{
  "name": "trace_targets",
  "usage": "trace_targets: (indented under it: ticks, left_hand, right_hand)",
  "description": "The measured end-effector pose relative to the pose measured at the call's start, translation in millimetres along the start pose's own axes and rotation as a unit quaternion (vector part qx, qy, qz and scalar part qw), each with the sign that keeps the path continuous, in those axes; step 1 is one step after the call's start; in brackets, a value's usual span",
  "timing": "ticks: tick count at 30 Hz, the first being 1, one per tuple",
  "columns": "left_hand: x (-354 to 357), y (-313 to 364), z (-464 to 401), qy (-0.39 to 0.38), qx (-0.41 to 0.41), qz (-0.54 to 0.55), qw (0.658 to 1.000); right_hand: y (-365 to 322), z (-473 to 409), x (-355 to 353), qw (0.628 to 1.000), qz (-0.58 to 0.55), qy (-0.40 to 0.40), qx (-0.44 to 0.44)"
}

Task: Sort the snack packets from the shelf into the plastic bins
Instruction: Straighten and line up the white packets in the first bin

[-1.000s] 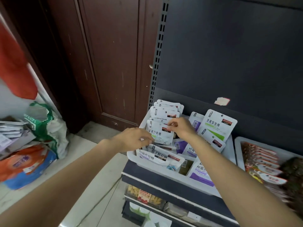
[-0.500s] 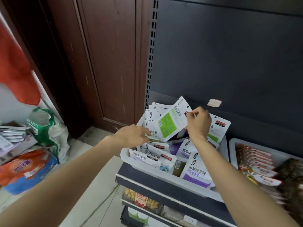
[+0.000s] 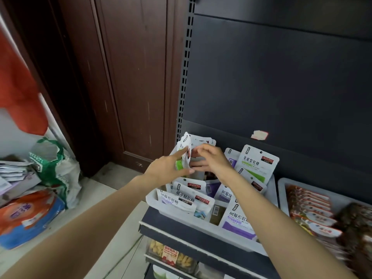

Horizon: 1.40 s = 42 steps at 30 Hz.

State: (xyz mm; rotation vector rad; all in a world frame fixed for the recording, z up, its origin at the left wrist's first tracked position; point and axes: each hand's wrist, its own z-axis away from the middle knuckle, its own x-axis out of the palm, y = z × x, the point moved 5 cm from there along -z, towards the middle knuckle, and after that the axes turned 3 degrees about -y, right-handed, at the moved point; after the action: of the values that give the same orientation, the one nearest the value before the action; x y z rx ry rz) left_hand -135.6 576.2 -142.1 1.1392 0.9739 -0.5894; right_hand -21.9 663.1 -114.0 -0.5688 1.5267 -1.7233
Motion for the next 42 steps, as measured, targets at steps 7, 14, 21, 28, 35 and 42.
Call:
trace_targets:
  ticks: [7,14,21,28,35,42]
  left_hand:
    - [-5,-4,5,-0.002,-0.009,0.083,0.996]
    - [-2,-10,5,-0.051,-0.018,0.173,0.983]
    - [-9,-13,12,-0.032,0.002,0.214,0.976]
    - [-19,-31,11,0.022,-0.02,0.221,0.975]
    - [-4,-24,7,-0.041,0.027,0.13,0.99]
    - [-1,-35,-7,-0.064,0.029,-0.015,0.997]
  right_hand:
    - [4,-1,7,0.994,0.065,-0.088,-0.021]
    - [-4,-9,-4,0.98,0.185,0.011,-0.069]
    - [-15,-11,-25,0.951,0.266,0.066,-0.141]
    - [-7,-12,-35,0.943,0.268,0.157,-0.121]
    - [7,-19,-45,0.903,0.364,0.216,-0.071]
    - [28,-37,-2,0.917,0.39,0.07,-0.041]
